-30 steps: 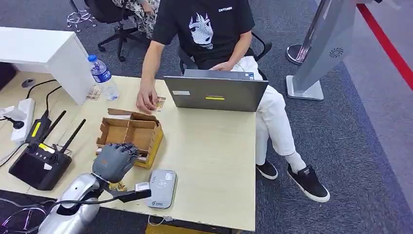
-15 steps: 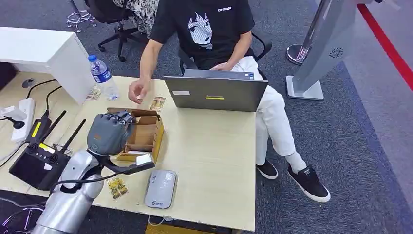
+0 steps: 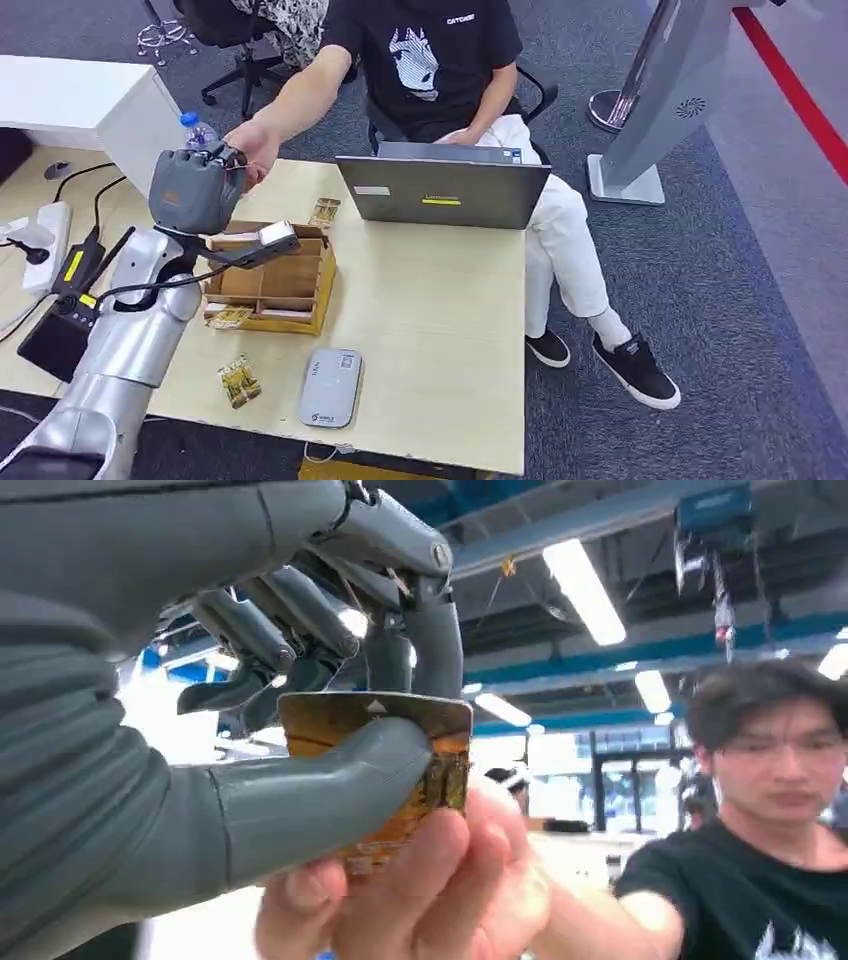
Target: Pass the card to the sensor for recognition and then transmit it.
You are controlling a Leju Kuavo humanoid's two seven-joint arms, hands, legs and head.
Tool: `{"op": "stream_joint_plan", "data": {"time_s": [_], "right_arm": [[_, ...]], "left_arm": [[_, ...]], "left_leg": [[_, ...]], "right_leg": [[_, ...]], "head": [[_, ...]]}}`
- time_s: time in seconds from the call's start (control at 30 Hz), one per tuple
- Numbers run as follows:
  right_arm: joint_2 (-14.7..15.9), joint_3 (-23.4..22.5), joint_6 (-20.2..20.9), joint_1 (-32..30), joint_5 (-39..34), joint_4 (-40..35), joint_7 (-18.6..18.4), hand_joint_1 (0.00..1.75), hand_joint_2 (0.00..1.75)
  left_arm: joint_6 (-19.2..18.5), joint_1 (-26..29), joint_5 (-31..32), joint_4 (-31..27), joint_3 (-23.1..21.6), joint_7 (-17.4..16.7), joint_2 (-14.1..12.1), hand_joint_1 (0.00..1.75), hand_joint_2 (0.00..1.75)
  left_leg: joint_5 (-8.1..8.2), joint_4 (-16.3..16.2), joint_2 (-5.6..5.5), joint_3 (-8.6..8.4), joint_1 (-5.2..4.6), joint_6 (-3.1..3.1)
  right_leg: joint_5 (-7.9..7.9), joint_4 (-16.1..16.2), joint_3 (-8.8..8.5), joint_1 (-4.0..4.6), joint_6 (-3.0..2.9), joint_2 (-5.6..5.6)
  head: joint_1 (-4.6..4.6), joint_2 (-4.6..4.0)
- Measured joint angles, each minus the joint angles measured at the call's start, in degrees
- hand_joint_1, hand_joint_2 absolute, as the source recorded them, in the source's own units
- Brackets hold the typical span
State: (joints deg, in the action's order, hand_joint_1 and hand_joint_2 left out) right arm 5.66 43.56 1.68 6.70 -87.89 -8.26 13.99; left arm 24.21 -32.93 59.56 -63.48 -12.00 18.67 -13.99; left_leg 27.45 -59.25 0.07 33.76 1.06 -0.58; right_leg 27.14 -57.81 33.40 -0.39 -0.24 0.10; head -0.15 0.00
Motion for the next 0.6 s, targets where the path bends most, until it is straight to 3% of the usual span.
{"op": "stream_joint_plan", "data": {"time_s": [0.23, 0.3, 0.37, 0.5, 0.6], "right_arm": [[0.00, 0.44, -0.55, -0.04, 0.09, 0.00, 0.02, 0.00, 1.75], [-0.02, 0.48, -0.66, -0.05, -0.04, 0.00, 0.11, 0.00, 1.75], [-0.11, 0.65, -0.83, -0.13, -0.26, 0.00, 0.17, 0.00, 1.75], [-0.20, 0.79, -1.07, -0.27, -0.94, 0.00, 0.50, 0.00, 1.75], [-0.24, 0.81, -1.44, -0.59, -1.57, 0.00, 0.59, 0.00, 1.75]], "left_arm": [[7.91, 1.24, -1.37, 2.10, 2.49, 1.35, 0.74, 0.00, 1.75], [11.79, 2.57, -3.03, 2.06, 3.82, 2.86, 1.09, 0.00, 1.75], [14.58, 4.93, -5.67, 0.47, 6.42, 6.35, 2.37, 0.00, 1.75], [15.46, 10.42, -12.51, -5.91, 14.83, 16.84, 7.09, 0.00, 1.75], [15.59, 14.89, -21.27, -11.98, 21.34, 20.74, 10.61, 0.00, 1.75]], "left_leg": [[0.01, 0.01, 0.03, 0.01, 0.01, 0.00], [0.01, 0.01, 0.04, 0.00, 0.01, 0.00], [0.01, 0.01, 0.08, 0.00, 0.01, -0.01], [0.04, 0.01, 0.09, 0.02, -0.01, 0.00], [0.10, 0.01, 0.19, 0.02, -0.01, 0.01]], "right_leg": [[0.00, 0.00, 0.00, 0.00, 0.00, 0.01], [0.00, 0.00, 0.00, 0.00, 0.00, 0.02], [0.01, 0.00, 0.03, 0.00, 0.00, 0.09], [0.03, 0.02, 0.03, -0.01, 0.03, 0.09], [0.03, 0.03, 0.04, -0.01, 0.03, 0.17]], "head": [[0.02, 0.00], [0.02, 0.00], [0.00, 0.00], [0.02, 0.00], [0.00, 0.00]]}}
